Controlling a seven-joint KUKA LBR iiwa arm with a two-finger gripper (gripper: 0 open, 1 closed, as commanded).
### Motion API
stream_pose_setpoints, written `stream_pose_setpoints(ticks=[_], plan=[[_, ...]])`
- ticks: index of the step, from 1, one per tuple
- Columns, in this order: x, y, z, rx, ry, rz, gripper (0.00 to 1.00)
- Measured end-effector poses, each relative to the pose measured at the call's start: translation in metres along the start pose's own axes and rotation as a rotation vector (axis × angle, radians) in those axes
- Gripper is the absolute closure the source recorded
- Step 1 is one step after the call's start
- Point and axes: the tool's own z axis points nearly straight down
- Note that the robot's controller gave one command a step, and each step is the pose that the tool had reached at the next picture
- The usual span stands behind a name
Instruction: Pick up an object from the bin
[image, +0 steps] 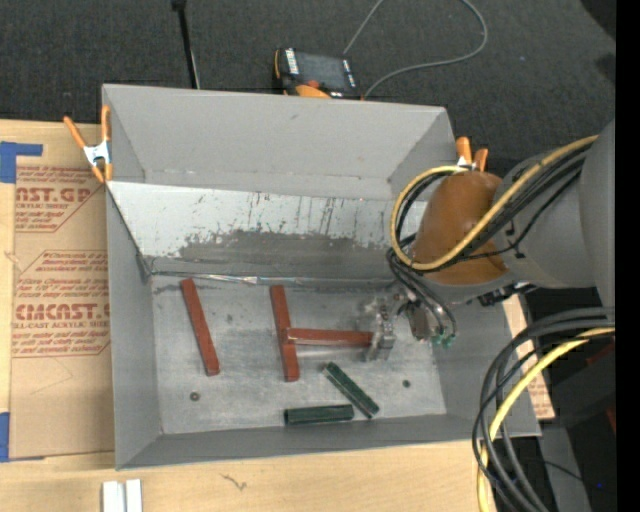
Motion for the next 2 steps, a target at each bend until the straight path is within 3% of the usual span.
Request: stream_pose_setpoints(ticks=[1,2], plan=[[0.018,-0.034,0.0,0.0,0.002,-0.053,1.0],[-0.018,-0.063,-0.199,0.003,-0.01,-0.332,1.0]])
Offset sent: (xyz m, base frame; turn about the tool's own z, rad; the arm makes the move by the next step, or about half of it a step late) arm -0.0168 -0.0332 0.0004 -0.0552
